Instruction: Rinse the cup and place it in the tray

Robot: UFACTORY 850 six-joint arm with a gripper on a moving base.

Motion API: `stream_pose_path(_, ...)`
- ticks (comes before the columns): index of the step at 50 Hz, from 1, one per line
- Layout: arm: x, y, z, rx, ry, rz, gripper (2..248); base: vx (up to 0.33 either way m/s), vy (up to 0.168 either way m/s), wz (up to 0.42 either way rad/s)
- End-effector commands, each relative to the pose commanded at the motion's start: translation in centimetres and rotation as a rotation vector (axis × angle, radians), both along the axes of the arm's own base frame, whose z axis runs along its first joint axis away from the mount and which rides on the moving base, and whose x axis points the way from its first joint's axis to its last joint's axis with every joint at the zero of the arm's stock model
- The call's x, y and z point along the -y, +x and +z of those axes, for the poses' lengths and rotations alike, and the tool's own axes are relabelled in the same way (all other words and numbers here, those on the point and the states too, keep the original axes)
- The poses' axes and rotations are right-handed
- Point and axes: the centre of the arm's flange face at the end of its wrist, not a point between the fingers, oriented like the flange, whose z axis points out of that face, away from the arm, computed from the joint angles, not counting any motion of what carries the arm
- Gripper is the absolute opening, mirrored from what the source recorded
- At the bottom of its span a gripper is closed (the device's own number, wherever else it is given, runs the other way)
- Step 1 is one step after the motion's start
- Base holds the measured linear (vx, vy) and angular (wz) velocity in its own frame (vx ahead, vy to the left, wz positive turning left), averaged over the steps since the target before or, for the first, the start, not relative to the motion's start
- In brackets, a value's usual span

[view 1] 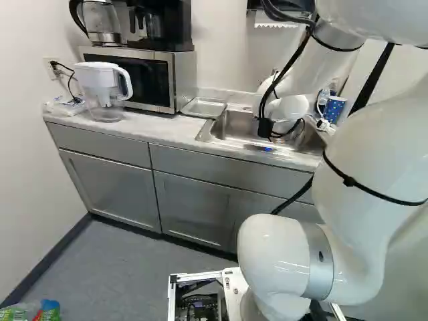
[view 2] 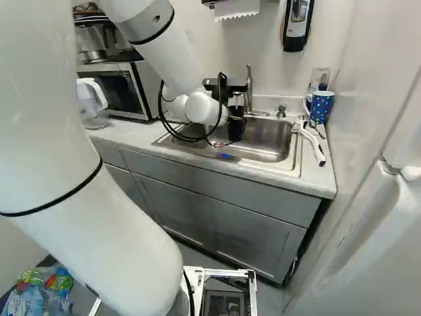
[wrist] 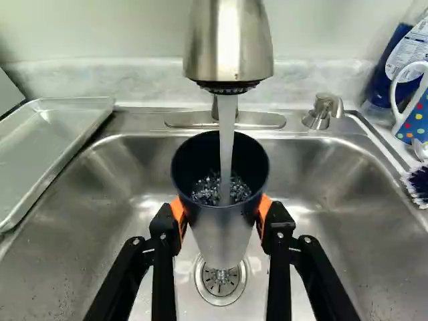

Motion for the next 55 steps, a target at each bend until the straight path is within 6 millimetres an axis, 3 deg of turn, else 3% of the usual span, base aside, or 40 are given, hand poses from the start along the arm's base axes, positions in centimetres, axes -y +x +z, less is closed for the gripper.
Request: stream_pose_path(55,0.00,0.00,0.00,0.000,0.000,0.000,122,0.000,0.000,0.000)
